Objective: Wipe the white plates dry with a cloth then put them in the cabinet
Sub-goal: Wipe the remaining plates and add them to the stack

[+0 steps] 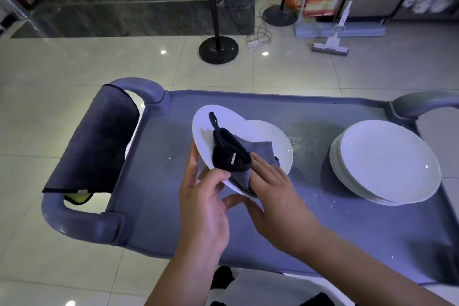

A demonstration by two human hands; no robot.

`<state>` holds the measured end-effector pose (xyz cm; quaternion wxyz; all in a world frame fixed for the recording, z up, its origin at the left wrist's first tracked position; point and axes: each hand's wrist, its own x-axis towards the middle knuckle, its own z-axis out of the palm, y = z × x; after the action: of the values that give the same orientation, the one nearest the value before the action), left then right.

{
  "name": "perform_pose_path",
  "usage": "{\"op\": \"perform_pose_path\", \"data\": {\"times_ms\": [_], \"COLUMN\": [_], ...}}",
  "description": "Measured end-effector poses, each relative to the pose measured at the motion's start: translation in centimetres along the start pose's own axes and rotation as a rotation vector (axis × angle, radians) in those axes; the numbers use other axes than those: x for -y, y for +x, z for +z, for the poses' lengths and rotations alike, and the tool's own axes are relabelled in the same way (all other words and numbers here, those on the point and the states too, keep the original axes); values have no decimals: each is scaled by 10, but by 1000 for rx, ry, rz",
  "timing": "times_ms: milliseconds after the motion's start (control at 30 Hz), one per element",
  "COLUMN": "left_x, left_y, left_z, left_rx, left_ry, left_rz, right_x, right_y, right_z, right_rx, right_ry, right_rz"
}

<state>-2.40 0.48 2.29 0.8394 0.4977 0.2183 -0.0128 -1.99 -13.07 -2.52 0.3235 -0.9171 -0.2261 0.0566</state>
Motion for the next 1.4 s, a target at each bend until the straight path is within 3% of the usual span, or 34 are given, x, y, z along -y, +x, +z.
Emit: {"op": "perform_pose_path", "data": {"times_ms": [233,333,400,500,567,633,700,800,867,1000,1100,1267,1400], "left_x": [-13,-15,-14,-8,-11,-13,-12,-4,7,26,26,9,2], "left_y": [7,8,12,25,39,57,73,79,75,65,65,66,53], "left_z": [0,2,3,5,-1,-18,-40,-55,-57,-57,-58,-60,-59], "left_rx": [119,201,330,464,312,111,112,540,706,696,679,748,915], "left_ry": [38,172,261,436,431,394,375,161,52,-98,-49,73,254], "left_rz": [-15,3,-26,-39,55,136,59,-300,-472,-544,-504,-298,-100], "right_x": [21,24,17,9,2,-2,-5,-6,-4,6,12,16,25], "right_y": [7,6,1,-8,-20,-35,-50,-66,-71,-73,-73,-80,-70], "right_z": [-21,-37,-38,-40,-41,-43,-44,-44,-42,-32,-18,-12,-31], "right_rx": [-187,-159,-134,-357,-424,-458,-501,-530,-557,-608,-681,-1034,-1032], "right_ry": [-110,-53,294,1012,1283,1399,1438,1458,1461,1443,1347,1291,1272], "right_rz": [18,208,430,667,752,774,776,777,791,849,960,1122,1107]}}
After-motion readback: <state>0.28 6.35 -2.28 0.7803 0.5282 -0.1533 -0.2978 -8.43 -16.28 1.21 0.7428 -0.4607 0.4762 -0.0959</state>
